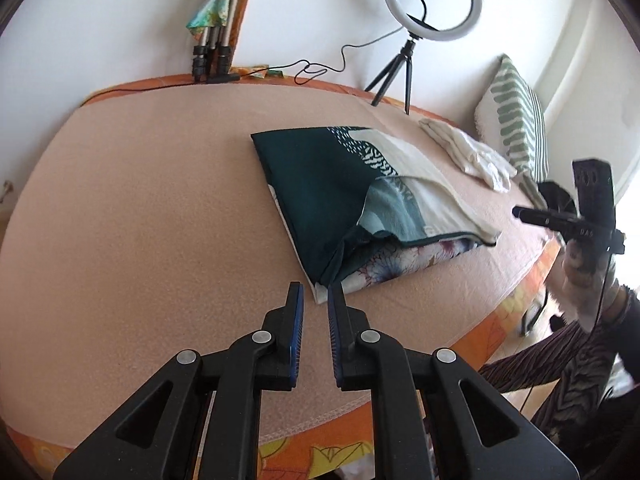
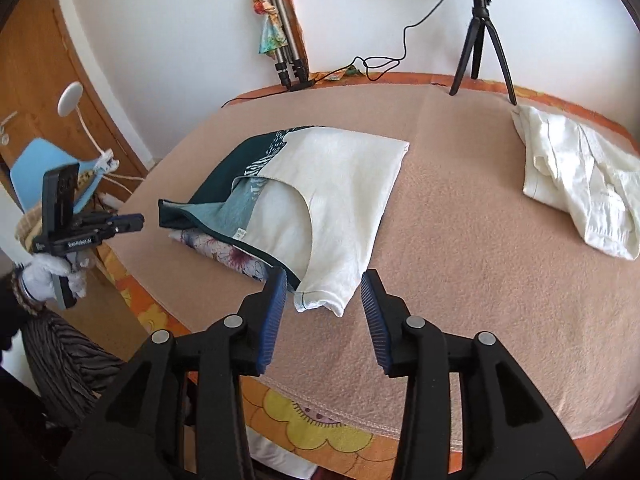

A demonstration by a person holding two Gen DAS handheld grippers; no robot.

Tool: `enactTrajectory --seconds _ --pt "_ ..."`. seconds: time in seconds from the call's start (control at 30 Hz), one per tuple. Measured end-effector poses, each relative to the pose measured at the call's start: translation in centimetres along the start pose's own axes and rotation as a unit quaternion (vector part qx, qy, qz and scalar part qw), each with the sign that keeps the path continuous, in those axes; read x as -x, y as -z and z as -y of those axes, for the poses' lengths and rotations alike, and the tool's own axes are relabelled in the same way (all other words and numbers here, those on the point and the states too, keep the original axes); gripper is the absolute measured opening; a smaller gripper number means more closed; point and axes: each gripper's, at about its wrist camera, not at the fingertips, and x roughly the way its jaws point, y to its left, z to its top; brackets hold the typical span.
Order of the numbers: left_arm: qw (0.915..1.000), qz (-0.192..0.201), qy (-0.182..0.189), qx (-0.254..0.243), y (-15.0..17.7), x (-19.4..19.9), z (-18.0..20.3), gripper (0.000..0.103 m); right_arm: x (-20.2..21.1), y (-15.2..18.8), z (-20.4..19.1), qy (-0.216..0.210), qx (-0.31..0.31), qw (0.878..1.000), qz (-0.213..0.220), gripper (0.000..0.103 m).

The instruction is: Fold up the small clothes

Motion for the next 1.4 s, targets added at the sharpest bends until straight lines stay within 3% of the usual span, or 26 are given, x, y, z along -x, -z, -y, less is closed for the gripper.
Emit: enactTrajectory --seconds 0.1,0.13,0.27,0.37,0.47,0.5,0.57,0.63,0.67,0.8,0.87,0.9,0.97,1.07,1.23,1.3,1.4 --pt "0.9967 0.018 0.029 0.074 -0.6 0.0 -0.6 0.030 -1.0 -0.3 2.1 -0.034 -0.093 0.995 -0.016 0.042" --pt "0.9977 0.020 0.021 0.062 -0.7 -0.1 -0.1 0.035 -1.5 -0.2 2.7 -0.043 -0.119 0.992 -0.025 0.042" --pt "0.9990 0.007 -0.016 -0.041 -0.4 -1.8 3.2 0.035 -3.0 0.2 4.2 -0.049 -0.174 0.982 -0.049 0.042" --pt "0.9926 0.017 -0.065 -0.100 -0.2 -2.8 4.3 0.035 -4.1 0.7 5.1 -0.044 -0.201 0.977 -0.064 0.042" --pt "0.9846 0.025 -0.066 -0.160 -0.5 -3.3 5.5 0.033 -5.2 1.0 5.5 -0.055 -0.216 0.972 -0.077 0.042" --pt "0.9800 0.029 -0.069 -0.185 -0.4 -3.5 6.0 0.029 -5.5 1.0 5.5 -0.066 -0.220 0.970 -0.081 0.042" --pt "0.9692 0.028 -0.067 -0.235 -0.1 -3.9 7.0 0.009 -6.0 1.0 5.4 -0.083 -0.227 0.966 -0.088 0.042" --pt "0.9580 0.015 -0.064 -0.279 0.4 -4.3 7.7 0.008 -6.4 1.0 5.2 -0.090 -0.230 0.965 -0.091 0.030" --pt "0.9519 0.006 -0.064 -0.300 0.8 -4.6 7.9 0.006 -6.6 0.9 5.1 -0.094 -0.230 0.964 -0.094 0.012" --pt "0.9132 -0.038 -0.097 -0.394 3.5 -5.6 8.6 0.006 -6.2 0.4 4.7 -0.084 -0.217 0.968 -0.090 0.006" --pt "0.9023 -0.055 -0.103 -0.415 4.5 -5.6 8.4 0.007 -5.8 0.1 4.7 -0.080 -0.209 0.971 -0.085 0.006" --pt "0.9022 -0.052 -0.104 -0.415 4.6 -5.2 8.3 0.007 -5.5 0.0 4.7 -0.079 -0.206 0.972 -0.082 0.006" --pt "0.9139 -0.054 -0.101 -0.390 4.2 -4.5 7.7 0.008 -5.3 0.0 4.9 -0.085 -0.211 0.971 -0.080 0.006" --pt "0.9437 -0.032 -0.070 -0.322 2.9 -2.8 6.8 0.009 -5.0 0.2 5.3 -0.119 -0.231 0.962 -0.080 0.006" --pt "0.9902 0.007 -0.022 -0.138 -0.7 -1.5 3.2 0.021 -4.7 0.2 5.6 -0.111 -0.234 0.963 -0.073 0.008" --pt "0.9983 0.003 -0.003 -0.058 -1.7 -2.2 1.5 0.021 -4.9 0.5 5.6 -0.110 -0.238 0.962 -0.079 0.008" --pt "0.9993 -0.030 0.015 0.014 -2.5 -4.7 -0.1 0.021 -5.4 0.8 5.4 -0.100 -0.232 0.963 -0.089 0.011"
